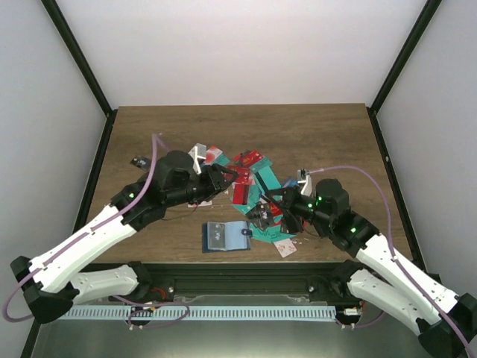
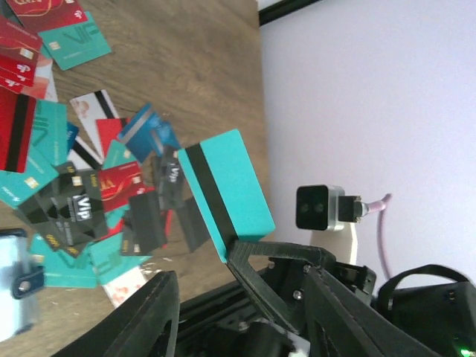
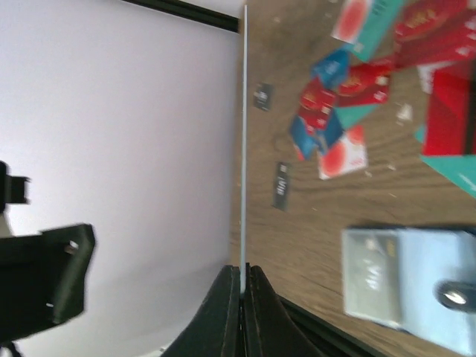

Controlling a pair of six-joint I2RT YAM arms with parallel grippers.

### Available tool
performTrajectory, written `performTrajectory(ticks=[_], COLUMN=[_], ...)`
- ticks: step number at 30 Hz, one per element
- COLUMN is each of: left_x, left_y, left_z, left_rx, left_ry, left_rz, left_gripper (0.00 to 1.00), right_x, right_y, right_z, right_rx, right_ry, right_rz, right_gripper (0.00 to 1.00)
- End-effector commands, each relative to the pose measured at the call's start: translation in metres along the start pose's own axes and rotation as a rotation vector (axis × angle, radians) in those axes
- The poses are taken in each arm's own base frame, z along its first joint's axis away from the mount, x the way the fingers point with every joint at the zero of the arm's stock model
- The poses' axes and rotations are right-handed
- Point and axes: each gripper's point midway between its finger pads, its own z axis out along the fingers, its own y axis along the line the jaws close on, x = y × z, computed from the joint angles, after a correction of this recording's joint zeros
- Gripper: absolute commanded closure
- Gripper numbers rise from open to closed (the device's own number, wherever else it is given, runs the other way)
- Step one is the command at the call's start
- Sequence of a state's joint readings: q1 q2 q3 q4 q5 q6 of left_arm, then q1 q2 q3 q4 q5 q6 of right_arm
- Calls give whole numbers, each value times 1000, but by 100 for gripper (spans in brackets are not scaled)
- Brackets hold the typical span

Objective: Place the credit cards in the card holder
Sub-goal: Insert the credit card into the card holder.

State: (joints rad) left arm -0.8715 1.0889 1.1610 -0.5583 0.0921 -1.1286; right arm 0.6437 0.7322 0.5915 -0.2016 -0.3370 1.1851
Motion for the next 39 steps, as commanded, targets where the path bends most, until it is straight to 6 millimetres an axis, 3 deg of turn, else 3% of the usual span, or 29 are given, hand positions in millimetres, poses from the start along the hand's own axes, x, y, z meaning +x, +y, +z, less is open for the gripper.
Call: performTrajectory(ticks=[1, 8, 16, 28, 39], left_x=[-11, -23, -27, -32, -34], left_y=[-21, -51, -68, -75, -72], left_z=[-15, -35, -36, -30, -23], left_rx=[99, 298, 418, 470, 459], left_ry=[-49, -127, -160, -185, -188], left_rz=[-24, -56, -43, -40, -51], left_gripper=[48, 43, 44, 56, 63], right_x=[-30, -40, -41, -24, -19], right_y=[72, 116, 151, 171, 175], right_z=[-10, -16, -21, -14, -14], right_rx=[-222, -391, -486, -530, -547], right_ry=[-95, -102, -87, -33, -24], right_rz=[0, 63, 103, 116, 107], right_gripper=[99, 99, 99, 99, 99])
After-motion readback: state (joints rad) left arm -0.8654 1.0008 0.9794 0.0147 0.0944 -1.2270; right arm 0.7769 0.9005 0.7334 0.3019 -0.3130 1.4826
